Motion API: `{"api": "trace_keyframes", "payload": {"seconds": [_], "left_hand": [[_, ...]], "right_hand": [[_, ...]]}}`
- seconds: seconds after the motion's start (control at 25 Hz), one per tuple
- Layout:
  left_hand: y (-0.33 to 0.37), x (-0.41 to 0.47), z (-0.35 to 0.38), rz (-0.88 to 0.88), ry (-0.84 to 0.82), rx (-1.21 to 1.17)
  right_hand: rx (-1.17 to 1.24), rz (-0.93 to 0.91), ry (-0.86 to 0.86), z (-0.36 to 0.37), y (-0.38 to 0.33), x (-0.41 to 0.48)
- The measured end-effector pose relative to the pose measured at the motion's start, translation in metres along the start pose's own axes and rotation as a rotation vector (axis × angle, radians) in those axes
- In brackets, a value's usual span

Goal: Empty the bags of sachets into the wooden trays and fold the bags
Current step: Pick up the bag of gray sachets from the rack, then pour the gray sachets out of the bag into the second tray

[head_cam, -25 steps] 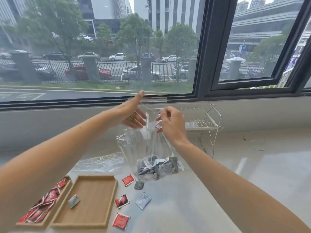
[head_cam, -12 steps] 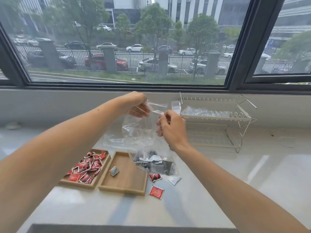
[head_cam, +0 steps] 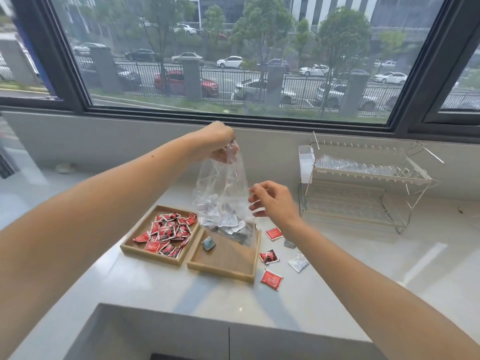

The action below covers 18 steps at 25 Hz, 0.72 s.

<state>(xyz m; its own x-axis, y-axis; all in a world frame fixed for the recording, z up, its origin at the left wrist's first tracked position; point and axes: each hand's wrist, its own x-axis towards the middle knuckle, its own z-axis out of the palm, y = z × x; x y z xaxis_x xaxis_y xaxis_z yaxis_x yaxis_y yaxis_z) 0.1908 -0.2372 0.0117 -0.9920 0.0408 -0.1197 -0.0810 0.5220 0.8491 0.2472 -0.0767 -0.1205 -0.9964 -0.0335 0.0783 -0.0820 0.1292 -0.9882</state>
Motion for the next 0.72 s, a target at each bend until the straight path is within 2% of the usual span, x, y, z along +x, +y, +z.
{"api": "trace_keyframes", "payload": {"seconds": [0.12,0.2,0.32,0.48,0.72], "left_hand": [[-0.009,-0.001,-0.011,-0.003,-0.009,0.094],[-0.017,0.002,-0.012,0.009,-0.029,0.132],[-0.029,0.005,-0.006,0.026,-0.043,0.106],[-0.029,0.002,0.007,0.076,-0.097,0.03],[-0.025,0.005,0.026,0.073,-0.147,-0.138]], "right_hand": [[-0.137,0.168,0.067,0.005,0.039,0.026],[-0.233,0.272,0.038,0.005,0.069,0.037],[-0.222,0.437,-0.018,0.002,0.104,0.047],[0.009,0.705,-0.11,0.0,0.144,0.056],[0.415,0.843,-0.177,0.005,0.189,0.056]]}}
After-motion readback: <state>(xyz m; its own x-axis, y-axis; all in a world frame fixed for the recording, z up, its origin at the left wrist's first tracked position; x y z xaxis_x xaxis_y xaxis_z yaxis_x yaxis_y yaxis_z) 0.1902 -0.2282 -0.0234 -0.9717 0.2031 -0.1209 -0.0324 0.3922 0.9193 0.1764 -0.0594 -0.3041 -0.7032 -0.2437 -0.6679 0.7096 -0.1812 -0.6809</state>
